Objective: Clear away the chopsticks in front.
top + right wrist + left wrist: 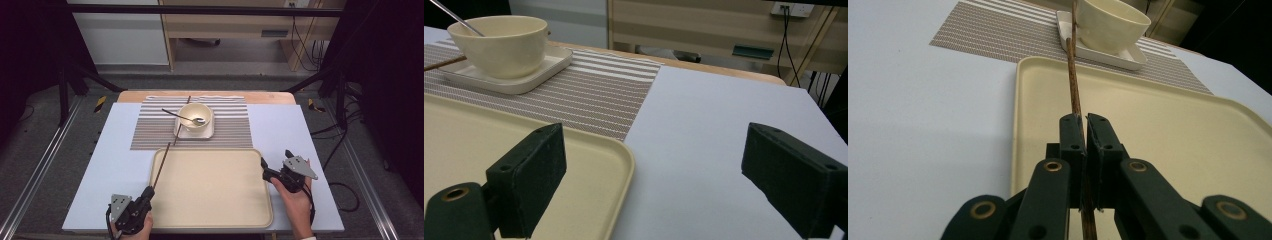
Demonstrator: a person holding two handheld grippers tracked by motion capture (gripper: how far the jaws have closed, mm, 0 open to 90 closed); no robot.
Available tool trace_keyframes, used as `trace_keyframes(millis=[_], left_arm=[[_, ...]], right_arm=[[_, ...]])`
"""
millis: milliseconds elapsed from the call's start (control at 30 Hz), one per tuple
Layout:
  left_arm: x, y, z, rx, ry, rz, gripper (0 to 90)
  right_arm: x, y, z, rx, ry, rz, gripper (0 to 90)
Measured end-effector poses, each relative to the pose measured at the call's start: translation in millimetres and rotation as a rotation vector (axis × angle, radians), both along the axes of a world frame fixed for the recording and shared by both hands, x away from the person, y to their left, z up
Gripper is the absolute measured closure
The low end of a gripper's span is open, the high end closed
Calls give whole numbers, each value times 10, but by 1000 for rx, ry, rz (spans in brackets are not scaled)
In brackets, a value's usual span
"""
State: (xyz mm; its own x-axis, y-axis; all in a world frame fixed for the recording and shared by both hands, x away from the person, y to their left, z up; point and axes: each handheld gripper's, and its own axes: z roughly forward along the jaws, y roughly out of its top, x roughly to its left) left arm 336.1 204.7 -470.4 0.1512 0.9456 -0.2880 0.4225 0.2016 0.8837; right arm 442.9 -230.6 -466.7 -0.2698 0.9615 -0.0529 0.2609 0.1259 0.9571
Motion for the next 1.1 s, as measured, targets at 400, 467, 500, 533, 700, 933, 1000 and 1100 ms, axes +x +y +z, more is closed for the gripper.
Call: trace_keyframes(millis=[400, 467, 500, 533, 700, 933, 1000, 1100], left_arm=[[2, 33, -24, -3, 6, -8, 862], [-11, 36, -23, 2, 4, -3, 862], [-19, 36, -23, 4, 3, 0, 862], [-26, 38, -24, 3, 2, 3, 862], [-39, 40, -43, 0, 7, 1, 862], [-28, 42, -84, 6, 21, 1, 861], [-26, 44, -96, 9, 25, 0, 861], [-25, 42, -109, 12, 31, -2, 861]], right_arm=[[5, 2, -3, -2, -2, 2, 107], [4, 3, -2, -1, -2, 3, 107], [4, 3, -2, -1, -2, 3, 107], [4, 5, -2, -1, 0, 1, 107], [6, 8, -5, -2, 1, 2, 107], [9, 4, -6, -2, 3, 0, 107], [10, 4, -8, -3, 4, 2, 107], [9, 6, -7, -1, 6, 2, 110]])
